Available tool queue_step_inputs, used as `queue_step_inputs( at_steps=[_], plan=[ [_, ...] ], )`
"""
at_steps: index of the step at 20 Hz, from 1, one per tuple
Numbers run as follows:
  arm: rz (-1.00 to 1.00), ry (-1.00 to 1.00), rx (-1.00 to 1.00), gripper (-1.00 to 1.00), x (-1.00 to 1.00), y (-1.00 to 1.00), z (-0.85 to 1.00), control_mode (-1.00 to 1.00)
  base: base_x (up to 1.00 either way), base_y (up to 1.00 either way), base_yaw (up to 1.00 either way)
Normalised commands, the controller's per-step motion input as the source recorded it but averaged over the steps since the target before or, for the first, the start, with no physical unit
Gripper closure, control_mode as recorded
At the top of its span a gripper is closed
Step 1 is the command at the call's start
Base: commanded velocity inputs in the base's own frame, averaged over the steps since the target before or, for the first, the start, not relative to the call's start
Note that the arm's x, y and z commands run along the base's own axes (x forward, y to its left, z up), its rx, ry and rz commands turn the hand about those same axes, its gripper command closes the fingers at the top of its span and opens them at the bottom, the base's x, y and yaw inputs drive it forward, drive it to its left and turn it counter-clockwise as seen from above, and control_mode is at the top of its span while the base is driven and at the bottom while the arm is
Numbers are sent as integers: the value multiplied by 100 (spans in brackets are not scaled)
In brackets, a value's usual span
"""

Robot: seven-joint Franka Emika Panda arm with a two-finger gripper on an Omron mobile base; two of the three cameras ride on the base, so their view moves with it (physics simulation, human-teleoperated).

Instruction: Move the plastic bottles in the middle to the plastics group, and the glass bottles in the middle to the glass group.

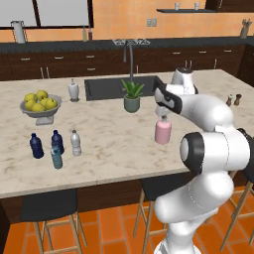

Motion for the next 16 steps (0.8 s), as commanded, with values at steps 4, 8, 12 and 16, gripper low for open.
queue_step_inputs(
  at_steps=[4, 8, 12, 16],
  plan=[
    [0, 0, 0, -100, 51, -21, -4, -100, 0, 0, 0],
    [0, 0, 0, -100, 38, -10, -25, -100, 0, 0, 0],
    [0, 3, 0, -100, 15, 0, -11, -100, 0, 0, 0],
    [0, 7, 0, -100, 2, 2, 0, -100, 0, 0, 0]
  ],
)
